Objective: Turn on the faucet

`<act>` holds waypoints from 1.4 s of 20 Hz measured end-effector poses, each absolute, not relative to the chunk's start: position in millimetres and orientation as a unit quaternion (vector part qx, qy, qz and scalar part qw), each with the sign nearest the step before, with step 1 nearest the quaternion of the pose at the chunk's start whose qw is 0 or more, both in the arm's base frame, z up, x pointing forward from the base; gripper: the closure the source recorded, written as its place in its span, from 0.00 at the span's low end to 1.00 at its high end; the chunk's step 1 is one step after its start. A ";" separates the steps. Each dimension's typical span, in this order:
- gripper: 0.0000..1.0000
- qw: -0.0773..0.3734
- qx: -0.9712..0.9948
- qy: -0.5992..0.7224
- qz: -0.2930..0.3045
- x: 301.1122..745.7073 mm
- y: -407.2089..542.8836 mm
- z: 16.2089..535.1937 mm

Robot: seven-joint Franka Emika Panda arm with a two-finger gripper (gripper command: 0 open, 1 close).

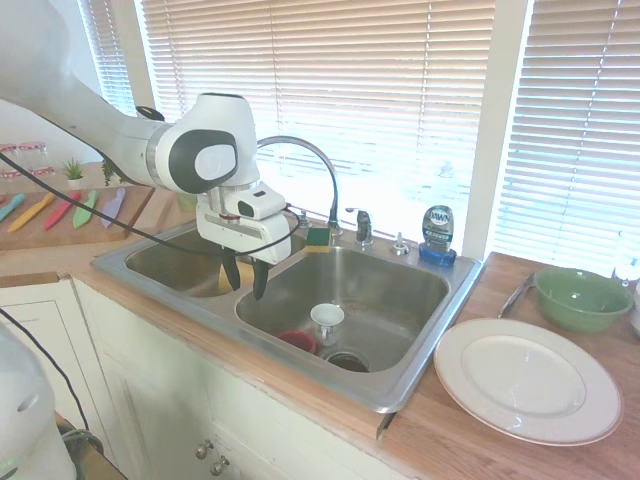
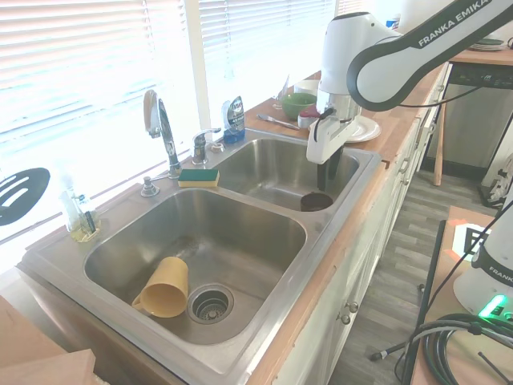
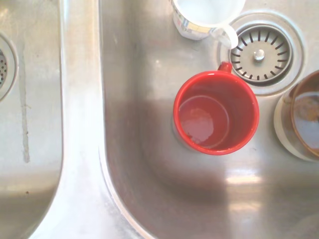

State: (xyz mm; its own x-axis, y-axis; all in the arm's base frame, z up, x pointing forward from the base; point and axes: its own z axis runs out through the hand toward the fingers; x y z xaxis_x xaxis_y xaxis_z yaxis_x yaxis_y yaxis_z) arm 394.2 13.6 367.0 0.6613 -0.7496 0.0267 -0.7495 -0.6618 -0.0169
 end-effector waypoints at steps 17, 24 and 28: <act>1.00 0.016 -0.915 0.401 -0.041 483.1 17.5 402.7; 1.00 0.013 -0.905 0.425 -0.026 596.3 4.7 390.7; 1.00 0.011 -0.900 0.435 -0.027 648.6 1.5 390.4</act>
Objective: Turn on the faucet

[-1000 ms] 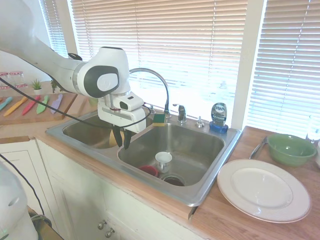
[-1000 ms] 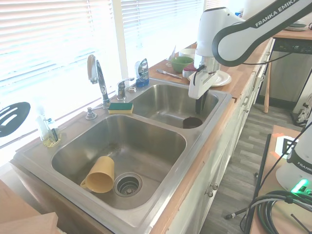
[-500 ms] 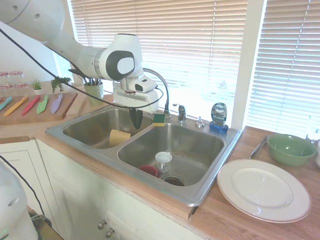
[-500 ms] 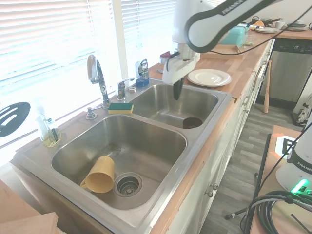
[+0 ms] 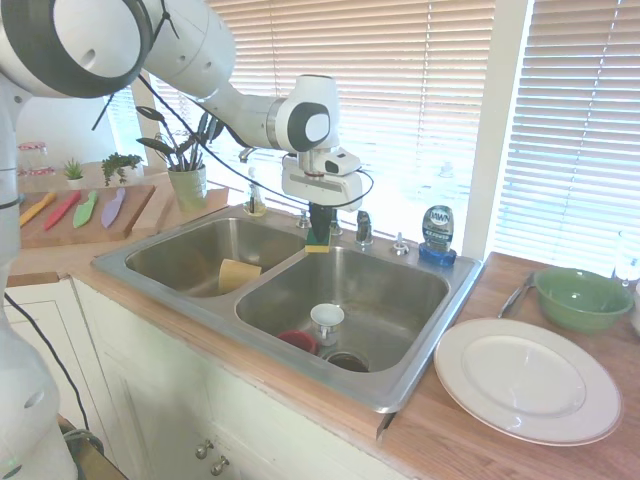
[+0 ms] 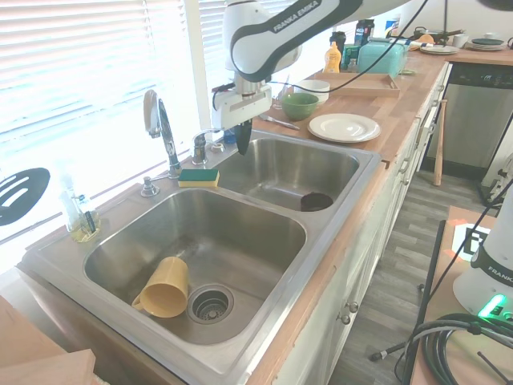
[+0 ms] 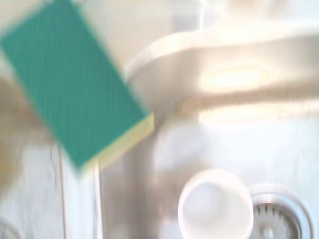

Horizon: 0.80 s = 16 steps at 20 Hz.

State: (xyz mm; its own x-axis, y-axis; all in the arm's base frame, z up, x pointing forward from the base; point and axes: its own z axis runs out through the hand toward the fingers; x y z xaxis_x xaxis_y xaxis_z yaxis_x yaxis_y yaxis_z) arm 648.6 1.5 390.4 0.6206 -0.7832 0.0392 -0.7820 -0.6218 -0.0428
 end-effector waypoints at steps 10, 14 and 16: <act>1.00 0.008 -0.887 0.460 -0.049 733.3 1.7 409.2; 1.00 0.029 -0.882 0.461 -0.096 745.7 -2.0 420.8; 1.00 0.041 -0.878 0.462 -0.121 750.4 -4.8 425.3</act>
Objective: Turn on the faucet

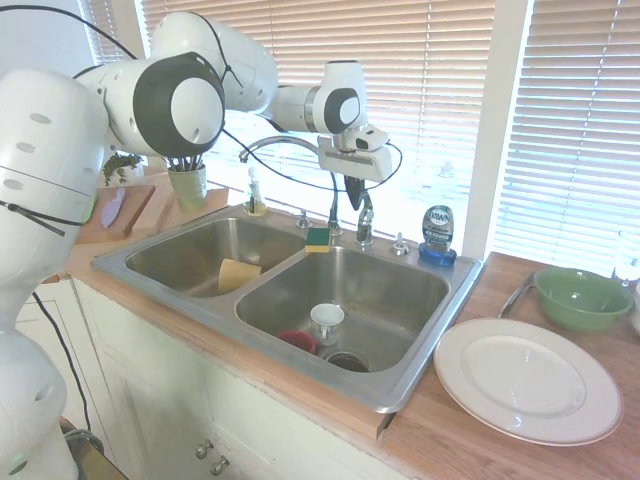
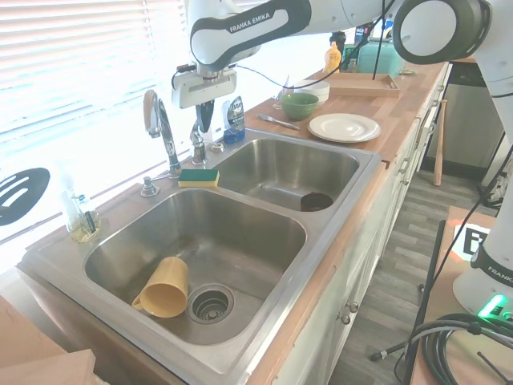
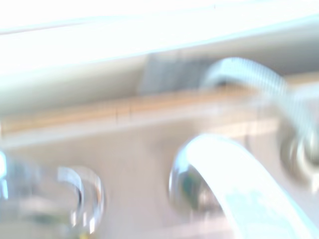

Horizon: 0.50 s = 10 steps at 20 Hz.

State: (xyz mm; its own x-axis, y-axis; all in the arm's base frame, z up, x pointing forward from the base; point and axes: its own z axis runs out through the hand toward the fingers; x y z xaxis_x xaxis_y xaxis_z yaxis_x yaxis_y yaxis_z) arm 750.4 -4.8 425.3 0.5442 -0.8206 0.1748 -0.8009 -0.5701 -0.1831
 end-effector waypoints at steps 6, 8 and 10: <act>1.00 0.057 -0.874 0.458 -0.152 748.2 -5.8 421.6; 1.00 0.060 -0.873 0.458 -0.157 746.1 -6.3 422.1; 1.00 0.061 -0.872 0.458 -0.160 744.0 -7.0 423.4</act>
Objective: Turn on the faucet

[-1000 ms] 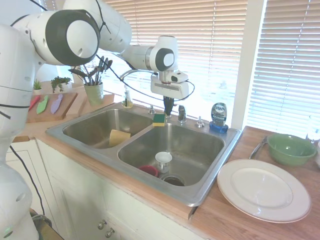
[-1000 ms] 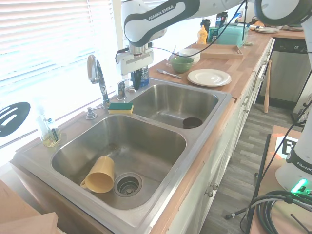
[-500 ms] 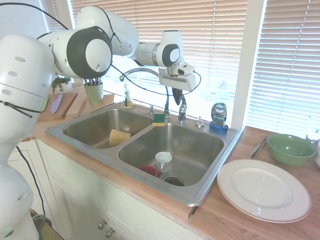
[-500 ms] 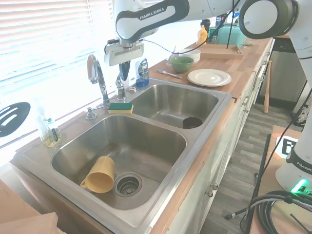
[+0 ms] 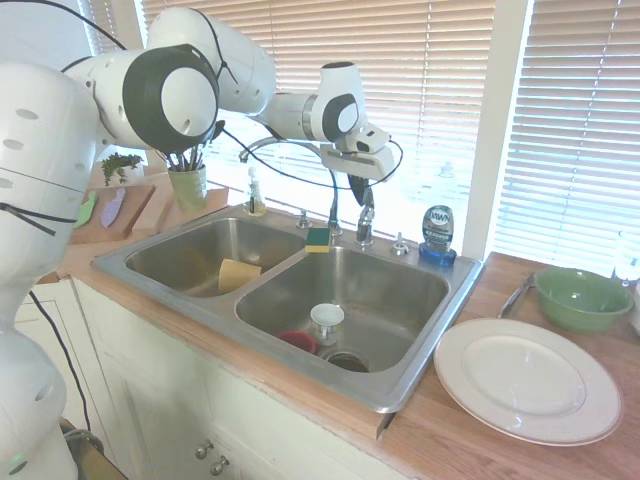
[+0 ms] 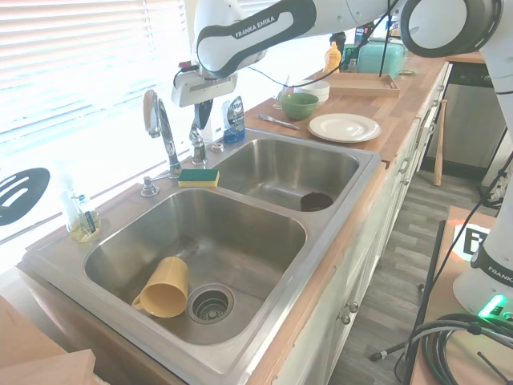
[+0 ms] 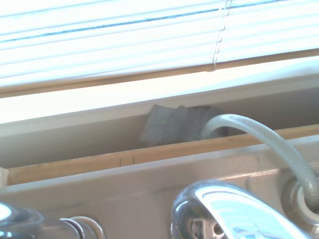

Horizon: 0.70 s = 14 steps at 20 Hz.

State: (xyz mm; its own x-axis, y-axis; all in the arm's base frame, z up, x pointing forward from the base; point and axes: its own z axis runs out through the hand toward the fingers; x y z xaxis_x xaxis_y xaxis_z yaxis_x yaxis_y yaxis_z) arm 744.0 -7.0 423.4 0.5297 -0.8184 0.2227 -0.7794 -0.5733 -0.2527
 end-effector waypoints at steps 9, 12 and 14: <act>1.00 -0.010 -0.899 0.437 -0.007 704.4 -5.6 386.6; 1.00 -0.021 -0.902 0.430 0.028 679.0 -3.7 381.8; 1.00 -0.025 -0.902 0.429 0.041 657.7 -3.9 384.6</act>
State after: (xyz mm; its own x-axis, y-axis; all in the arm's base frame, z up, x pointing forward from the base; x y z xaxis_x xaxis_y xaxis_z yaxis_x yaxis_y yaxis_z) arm 657.7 -3.9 384.6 0.6285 -0.7760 -0.0520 -0.7719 -0.6306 0.0806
